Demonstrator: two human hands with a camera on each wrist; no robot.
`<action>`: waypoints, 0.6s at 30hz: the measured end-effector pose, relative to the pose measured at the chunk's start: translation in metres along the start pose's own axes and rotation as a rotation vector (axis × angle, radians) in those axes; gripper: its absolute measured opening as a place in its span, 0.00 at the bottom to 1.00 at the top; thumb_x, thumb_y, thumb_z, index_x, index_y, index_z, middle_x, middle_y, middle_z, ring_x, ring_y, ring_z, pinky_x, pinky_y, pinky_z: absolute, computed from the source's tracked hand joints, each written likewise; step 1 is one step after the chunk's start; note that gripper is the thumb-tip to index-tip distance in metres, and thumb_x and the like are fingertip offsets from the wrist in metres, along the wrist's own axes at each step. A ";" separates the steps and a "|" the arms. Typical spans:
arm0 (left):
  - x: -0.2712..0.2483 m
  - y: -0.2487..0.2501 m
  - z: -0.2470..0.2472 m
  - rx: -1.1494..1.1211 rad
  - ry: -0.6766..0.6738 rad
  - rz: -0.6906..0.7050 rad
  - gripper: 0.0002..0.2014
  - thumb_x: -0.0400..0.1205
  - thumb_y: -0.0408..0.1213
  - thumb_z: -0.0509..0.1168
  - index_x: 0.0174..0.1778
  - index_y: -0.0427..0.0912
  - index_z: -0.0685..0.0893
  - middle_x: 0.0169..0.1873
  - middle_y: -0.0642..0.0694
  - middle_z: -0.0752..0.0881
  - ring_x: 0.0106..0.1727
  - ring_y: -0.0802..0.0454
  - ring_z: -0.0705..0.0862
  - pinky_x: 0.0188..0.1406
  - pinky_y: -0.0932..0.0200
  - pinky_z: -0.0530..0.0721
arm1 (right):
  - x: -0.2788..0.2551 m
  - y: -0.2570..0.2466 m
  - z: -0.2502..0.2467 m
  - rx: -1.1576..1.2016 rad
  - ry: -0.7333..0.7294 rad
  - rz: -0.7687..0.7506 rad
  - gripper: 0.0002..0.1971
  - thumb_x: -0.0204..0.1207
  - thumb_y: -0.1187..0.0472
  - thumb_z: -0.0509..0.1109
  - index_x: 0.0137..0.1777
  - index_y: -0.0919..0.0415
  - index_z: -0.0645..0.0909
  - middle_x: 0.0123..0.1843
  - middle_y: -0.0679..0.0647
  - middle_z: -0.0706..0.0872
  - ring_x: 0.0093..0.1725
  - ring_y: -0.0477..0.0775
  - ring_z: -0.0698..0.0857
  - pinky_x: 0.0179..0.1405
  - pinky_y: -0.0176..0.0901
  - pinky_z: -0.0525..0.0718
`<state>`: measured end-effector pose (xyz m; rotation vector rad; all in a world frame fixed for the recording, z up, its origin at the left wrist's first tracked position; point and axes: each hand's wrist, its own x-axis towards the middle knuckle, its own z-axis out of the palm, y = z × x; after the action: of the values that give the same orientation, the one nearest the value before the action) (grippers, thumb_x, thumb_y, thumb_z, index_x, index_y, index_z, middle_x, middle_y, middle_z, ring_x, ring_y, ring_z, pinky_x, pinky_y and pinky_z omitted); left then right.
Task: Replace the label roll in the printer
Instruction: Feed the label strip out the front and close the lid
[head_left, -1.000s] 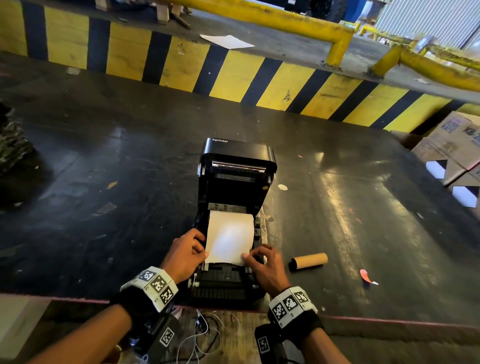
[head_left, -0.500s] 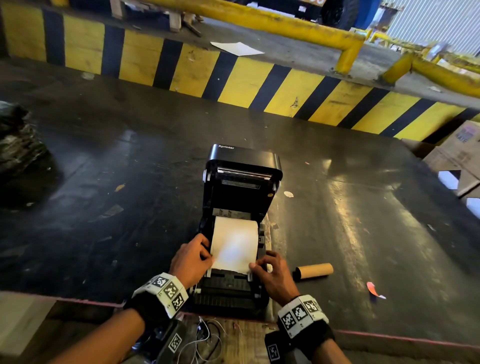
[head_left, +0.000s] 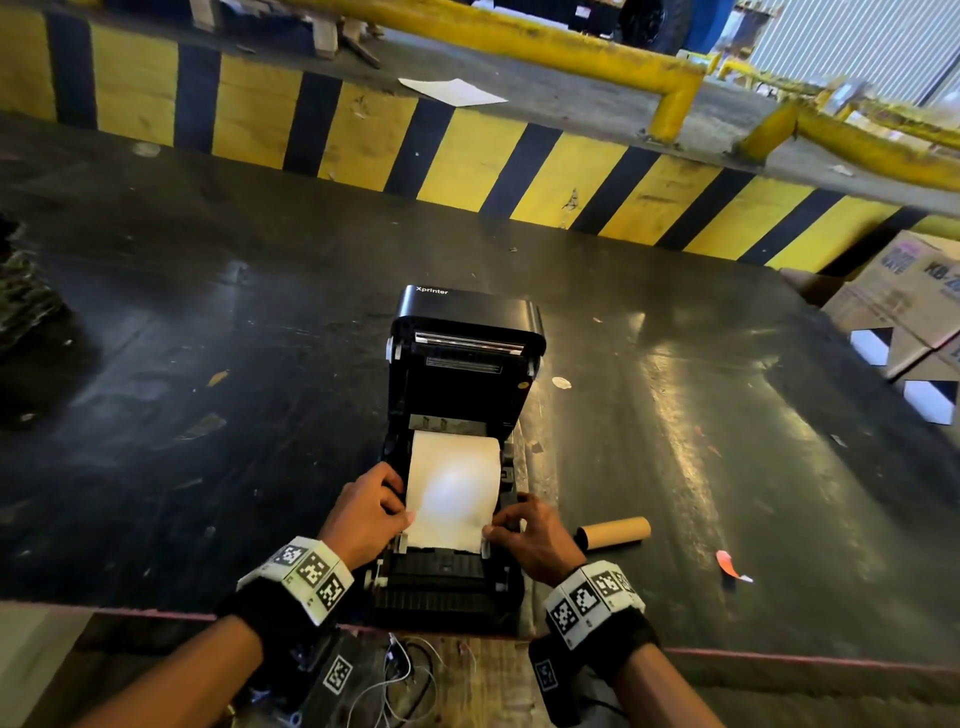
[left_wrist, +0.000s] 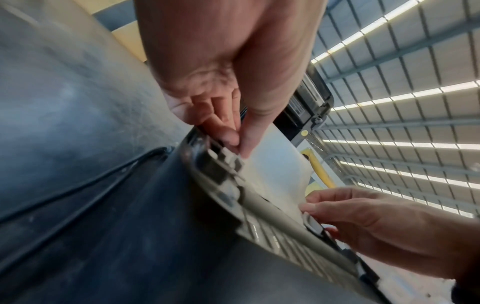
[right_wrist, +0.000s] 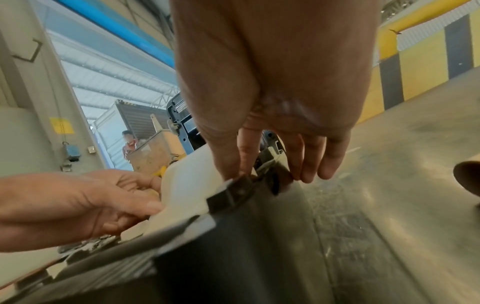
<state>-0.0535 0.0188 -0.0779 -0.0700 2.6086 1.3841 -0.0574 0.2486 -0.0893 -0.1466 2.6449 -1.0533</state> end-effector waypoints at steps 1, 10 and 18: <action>0.002 0.000 -0.001 0.021 -0.020 -0.001 0.14 0.71 0.31 0.74 0.45 0.44 0.76 0.30 0.48 0.88 0.32 0.56 0.83 0.41 0.51 0.86 | 0.000 0.000 0.000 0.024 0.006 0.004 0.07 0.74 0.54 0.73 0.35 0.50 0.85 0.44 0.52 0.80 0.54 0.48 0.76 0.56 0.46 0.74; 0.002 0.002 0.000 0.025 0.014 -0.014 0.12 0.71 0.31 0.74 0.44 0.44 0.78 0.31 0.45 0.90 0.35 0.51 0.88 0.40 0.49 0.88 | 0.000 0.003 0.008 0.069 0.061 0.042 0.11 0.75 0.57 0.72 0.47 0.66 0.88 0.56 0.61 0.80 0.62 0.56 0.76 0.51 0.36 0.67; 0.005 0.001 -0.004 0.114 -0.067 -0.006 0.13 0.69 0.26 0.72 0.40 0.44 0.76 0.32 0.44 0.91 0.36 0.50 0.88 0.41 0.49 0.88 | -0.004 -0.002 0.007 0.088 0.106 0.001 0.09 0.75 0.60 0.72 0.45 0.67 0.88 0.42 0.50 0.80 0.53 0.48 0.75 0.49 0.37 0.69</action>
<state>-0.0591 0.0164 -0.0755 -0.0147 2.6237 1.2113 -0.0512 0.2432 -0.0921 -0.0726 2.6851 -1.2057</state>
